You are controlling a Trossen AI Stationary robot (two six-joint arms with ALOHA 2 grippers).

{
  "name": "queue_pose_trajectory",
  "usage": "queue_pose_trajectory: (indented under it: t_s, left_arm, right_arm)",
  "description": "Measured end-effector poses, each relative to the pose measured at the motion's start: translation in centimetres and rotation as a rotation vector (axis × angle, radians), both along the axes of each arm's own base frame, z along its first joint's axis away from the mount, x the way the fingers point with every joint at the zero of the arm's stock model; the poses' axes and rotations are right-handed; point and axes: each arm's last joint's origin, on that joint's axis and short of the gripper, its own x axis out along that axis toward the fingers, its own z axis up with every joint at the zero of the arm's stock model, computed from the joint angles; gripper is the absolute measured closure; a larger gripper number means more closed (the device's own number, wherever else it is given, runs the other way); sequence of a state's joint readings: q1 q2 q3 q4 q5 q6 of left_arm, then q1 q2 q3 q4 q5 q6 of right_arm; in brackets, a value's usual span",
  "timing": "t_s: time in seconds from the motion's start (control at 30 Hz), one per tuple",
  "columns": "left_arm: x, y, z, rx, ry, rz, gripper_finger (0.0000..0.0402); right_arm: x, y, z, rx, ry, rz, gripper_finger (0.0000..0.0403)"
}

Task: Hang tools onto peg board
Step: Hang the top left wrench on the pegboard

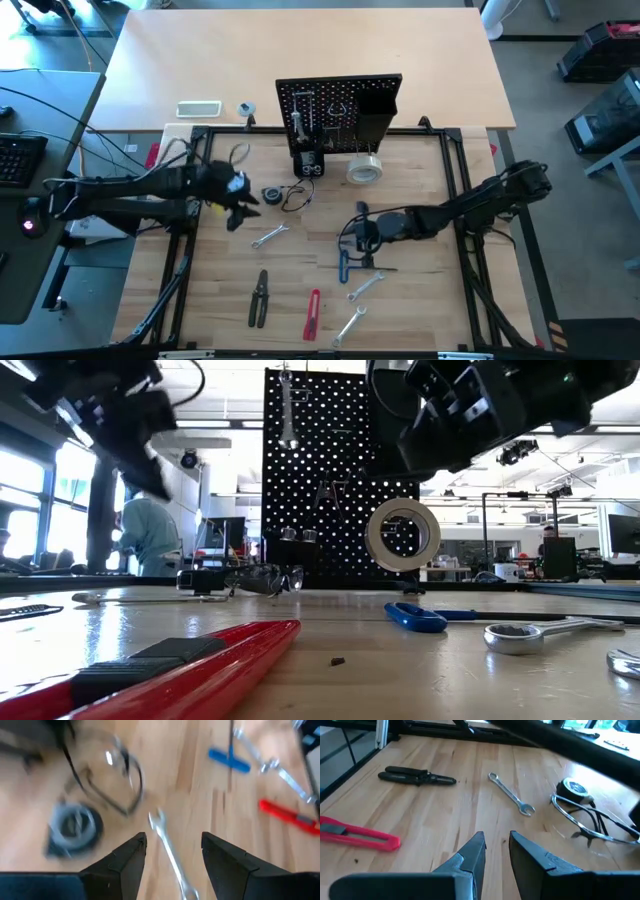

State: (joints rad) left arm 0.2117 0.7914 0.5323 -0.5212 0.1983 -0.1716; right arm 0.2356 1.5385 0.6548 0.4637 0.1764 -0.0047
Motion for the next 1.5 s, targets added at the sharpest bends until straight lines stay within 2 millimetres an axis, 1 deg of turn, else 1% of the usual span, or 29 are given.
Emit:
queue_pose_trajectory:
  t_s: [0.07,0.1,0.17,0.27,0.4,0.57,0.73,0.87,1.07,1.23,1.5]
  left_arm:
    - [-0.1,-0.9,-1.4,-0.025,0.034,0.000,0.0218]
    - [0.0,-1.3,-1.7,-0.037,0.026,-0.002,0.0219]
    - [0.2,-2.1,-1.8,-0.045,0.000,-0.011,0.0222]
    - [0.1,-3.1,-2.4,-0.036,0.052,0.019,0.0226]
    - [0.2,-4.6,-2.5,-0.031,0.070,0.033,0.0229]
    - [-0.1,-6.6,-3.3,-0.015,0.133,0.035,0.0229]
    - [-0.1,-8.4,-4.6,0.026,0.211,0.040,0.0230]
    - [0.0,-9.6,-5.7,0.062,0.259,0.040,0.0230]
    - [0.3,-10.9,-7.2,0.156,0.277,0.076,0.0230]
    - [0.4,-11.1,-8.2,0.235,0.295,0.132,0.0230]
    - [0.7,-11.4,-9.0,0.264,0.306,0.146,0.0230]
  right_arm:
    - [0.4,-0.1,-0.4,0.009,-0.014,0.013,0.0320]
    - [0.7,-0.2,-0.7,0.018,-0.024,0.020,0.0320]
    - [1.4,-0.4,-1.3,0.028,-0.027,0.032,0.0320]
    - [2.9,-0.6,-2.4,0.037,-0.004,0.049,0.0320]
    - [5.2,-0.7,-3.7,0.011,0.023,0.068,0.0320]
    - [8.2,-1.1,-4.4,-0.016,0.013,0.118,0.0320]
    - [10.3,-2.1,-4.4,-0.020,-0.006,0.145,0.0320]
    - [11.1,-2.9,-4.1,-0.016,-0.007,0.145,0.0320]
    - [11.3,-3.4,-4.0,-0.015,-0.009,0.134,0.0320]
    - [11.3,-3.4,-4.0,-0.015,-0.008,0.134,0.0320]
    - [11.4,-3.4,-3.9,-0.016,-0.010,0.134,0.0320]
